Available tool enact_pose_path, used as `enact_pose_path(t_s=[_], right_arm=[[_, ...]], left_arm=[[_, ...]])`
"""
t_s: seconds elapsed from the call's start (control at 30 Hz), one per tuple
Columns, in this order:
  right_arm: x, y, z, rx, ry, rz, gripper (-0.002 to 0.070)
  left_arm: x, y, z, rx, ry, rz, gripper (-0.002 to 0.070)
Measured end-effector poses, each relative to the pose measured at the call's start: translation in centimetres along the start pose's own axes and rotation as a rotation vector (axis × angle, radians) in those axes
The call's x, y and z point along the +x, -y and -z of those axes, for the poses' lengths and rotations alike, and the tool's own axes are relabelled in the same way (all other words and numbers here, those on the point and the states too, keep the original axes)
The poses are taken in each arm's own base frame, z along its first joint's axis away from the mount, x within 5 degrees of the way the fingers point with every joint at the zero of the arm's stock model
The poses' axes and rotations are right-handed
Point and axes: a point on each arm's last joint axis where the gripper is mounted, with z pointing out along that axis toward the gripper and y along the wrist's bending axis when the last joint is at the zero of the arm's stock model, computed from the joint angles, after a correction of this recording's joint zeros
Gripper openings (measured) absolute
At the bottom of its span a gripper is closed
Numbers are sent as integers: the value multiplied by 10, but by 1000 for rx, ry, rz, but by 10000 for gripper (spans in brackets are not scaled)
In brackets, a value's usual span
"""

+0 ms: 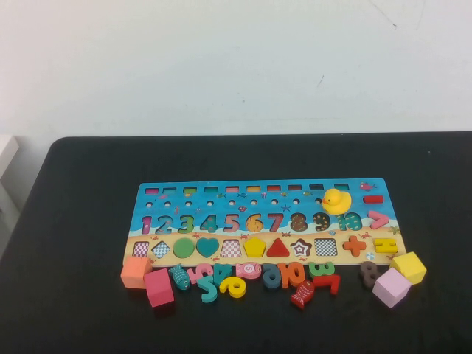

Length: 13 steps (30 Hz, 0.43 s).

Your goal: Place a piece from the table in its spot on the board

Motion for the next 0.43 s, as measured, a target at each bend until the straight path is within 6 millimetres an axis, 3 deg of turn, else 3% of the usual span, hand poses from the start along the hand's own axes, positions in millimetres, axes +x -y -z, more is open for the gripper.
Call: enact_pose_path(t_s=[0.43], right_arm=[[0,0,0,0,0,0,19]], left_arm=[[0,0,0,-2,0,-5,0]])
